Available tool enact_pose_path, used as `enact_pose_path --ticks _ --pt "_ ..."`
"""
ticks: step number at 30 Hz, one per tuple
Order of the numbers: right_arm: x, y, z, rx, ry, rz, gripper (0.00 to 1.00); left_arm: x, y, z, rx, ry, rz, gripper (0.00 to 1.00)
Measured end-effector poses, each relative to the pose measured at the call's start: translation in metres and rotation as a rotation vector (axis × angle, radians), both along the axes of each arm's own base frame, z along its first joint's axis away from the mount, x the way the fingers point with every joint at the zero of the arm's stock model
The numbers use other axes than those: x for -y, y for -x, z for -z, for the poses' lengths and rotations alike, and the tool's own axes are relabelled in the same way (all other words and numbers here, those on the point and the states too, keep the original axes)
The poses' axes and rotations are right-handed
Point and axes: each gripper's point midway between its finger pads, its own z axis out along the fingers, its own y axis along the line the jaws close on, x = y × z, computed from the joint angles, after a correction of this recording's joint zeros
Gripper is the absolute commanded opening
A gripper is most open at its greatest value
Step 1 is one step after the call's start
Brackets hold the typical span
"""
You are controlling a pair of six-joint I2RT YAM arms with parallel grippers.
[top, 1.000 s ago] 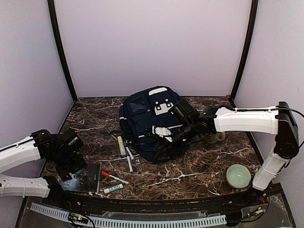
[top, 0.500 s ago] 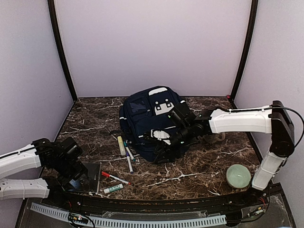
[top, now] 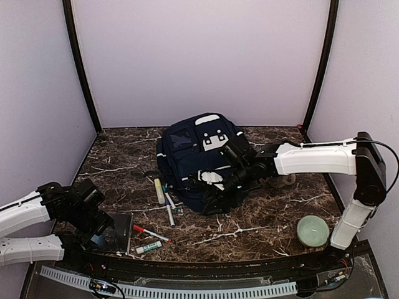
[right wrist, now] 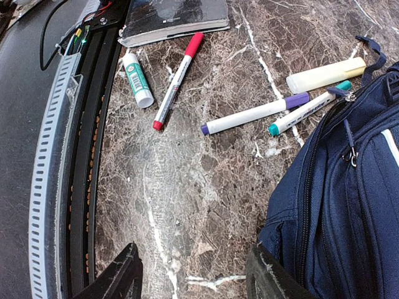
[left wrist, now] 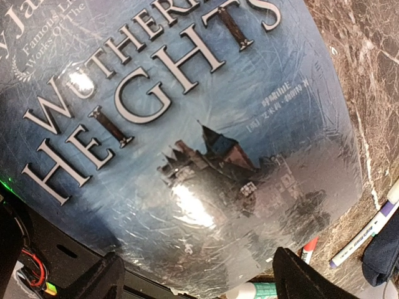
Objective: Pack the student bag
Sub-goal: Move the book to the corner of the board.
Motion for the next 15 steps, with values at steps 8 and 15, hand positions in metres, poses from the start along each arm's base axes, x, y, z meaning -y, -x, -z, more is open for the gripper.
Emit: enact_pose_path --ticks 8,15 --pt "0.001 0.001 0.001 -0.005 0.005 -0.004 0.56 0.002 0.008 0.009 -0.022 0.031 -0.018 0.86" --pt "0.003 0.003 0.01 -0.027 0.031 -0.005 0.57 0.005 0.002 0.014 -0.08 -0.018 0.019 0.88"
